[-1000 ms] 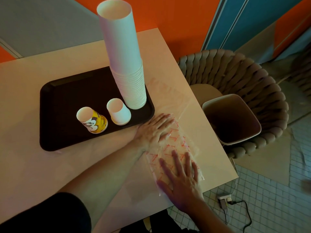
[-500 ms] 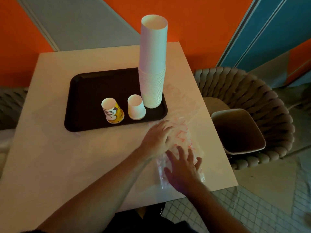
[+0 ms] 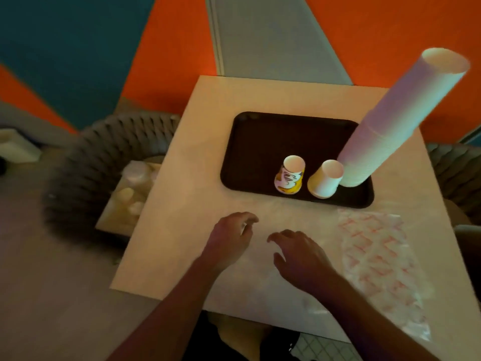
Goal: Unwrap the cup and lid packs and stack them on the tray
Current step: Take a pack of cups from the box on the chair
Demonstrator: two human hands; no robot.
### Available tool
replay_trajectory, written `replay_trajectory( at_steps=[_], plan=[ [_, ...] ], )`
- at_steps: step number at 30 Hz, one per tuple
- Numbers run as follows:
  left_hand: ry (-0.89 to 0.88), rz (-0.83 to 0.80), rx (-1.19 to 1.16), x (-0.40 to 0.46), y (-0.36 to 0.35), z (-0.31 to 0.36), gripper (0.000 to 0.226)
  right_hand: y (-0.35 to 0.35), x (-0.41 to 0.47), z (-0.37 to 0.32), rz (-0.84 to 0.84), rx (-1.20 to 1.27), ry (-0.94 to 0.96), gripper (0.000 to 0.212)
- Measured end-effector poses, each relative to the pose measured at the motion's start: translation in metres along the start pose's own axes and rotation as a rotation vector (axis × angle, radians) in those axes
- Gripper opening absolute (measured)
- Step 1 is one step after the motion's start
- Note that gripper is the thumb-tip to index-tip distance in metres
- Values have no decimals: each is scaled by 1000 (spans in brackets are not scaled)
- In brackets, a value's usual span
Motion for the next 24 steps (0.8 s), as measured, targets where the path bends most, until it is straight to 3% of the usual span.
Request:
replay_trajectory(
  at_steps=[7, 15, 19, 24],
  plan=[
    [175, 143, -34, 1, 96, -108, 21, -42, 72, -111, -34, 11, 137, 42],
    [308, 279, -33, 19, 184, -245, 12, -100, 159, -215, -20, 27, 101, 64],
    [315, 238, 31, 40, 195, -291, 13, -122, 179, -228, -50, -69, 55, 80],
    [264, -41, 233, 81, 165, -320, 58, -135, 183, -234, -74, -166, 10, 82]
  ],
)
Point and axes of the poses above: each hand's wrist, its own x-axis towards the middle knuckle, its own y-axis out of the back of the hand, z = x × y, the point moved 3 cm from there along x, towards the middle knuckle, and after that the axes turned 15 degrees about z, right-handed, at the moved point
